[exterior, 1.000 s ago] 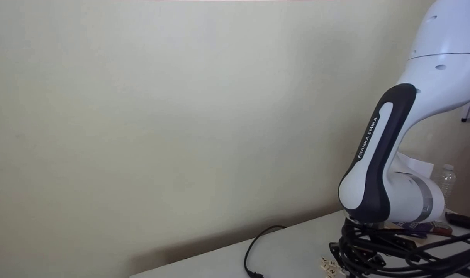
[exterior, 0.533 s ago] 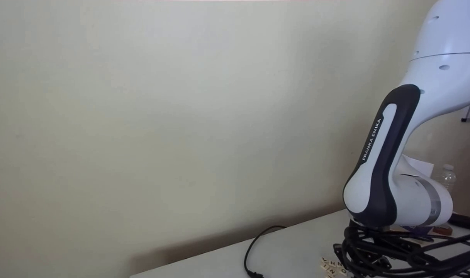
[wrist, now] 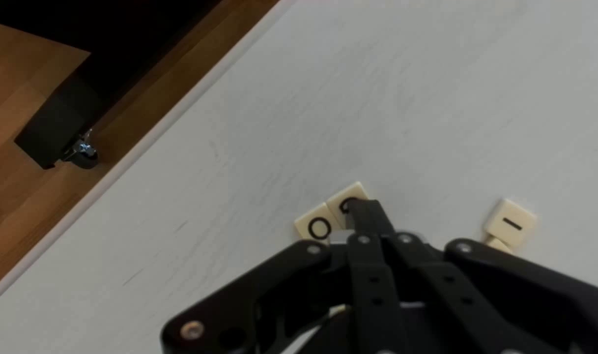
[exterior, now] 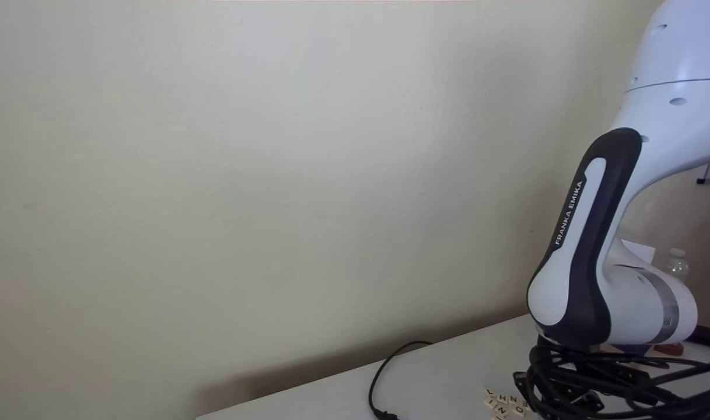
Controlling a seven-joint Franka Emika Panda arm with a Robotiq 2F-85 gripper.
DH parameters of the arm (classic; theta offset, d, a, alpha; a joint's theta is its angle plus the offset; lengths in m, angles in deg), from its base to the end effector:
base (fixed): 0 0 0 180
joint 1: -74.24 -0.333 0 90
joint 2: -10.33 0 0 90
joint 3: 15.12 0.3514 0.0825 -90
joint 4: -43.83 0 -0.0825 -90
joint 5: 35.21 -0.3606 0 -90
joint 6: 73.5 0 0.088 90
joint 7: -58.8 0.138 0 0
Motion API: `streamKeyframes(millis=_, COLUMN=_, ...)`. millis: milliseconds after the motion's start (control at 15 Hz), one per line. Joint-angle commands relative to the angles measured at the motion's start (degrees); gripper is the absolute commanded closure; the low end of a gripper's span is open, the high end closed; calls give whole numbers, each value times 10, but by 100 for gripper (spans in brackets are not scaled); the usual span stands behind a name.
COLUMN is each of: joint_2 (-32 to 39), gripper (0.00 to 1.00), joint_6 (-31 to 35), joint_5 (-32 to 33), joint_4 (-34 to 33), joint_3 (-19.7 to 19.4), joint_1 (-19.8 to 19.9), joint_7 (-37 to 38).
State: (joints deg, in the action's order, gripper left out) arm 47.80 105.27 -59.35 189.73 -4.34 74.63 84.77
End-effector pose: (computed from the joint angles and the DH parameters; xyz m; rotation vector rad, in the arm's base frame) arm 0.4082 0.0558 0.0541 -2.8623 1.0899 0.1852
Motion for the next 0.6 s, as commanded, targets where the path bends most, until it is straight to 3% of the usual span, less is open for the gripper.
streamKeyframes(millis=0, joint_2=18, gripper=100, joint_6=8, joint_5=-4, joint_4=7, joint_3=-22, joint_1=-16, joint_7=0)
streamKeyframes(millis=533, joint_2=9, gripper=100, joint_6=12, joint_5=-2, joint_4=11, joint_3=-28, joint_1=-22, joint_7=-3)
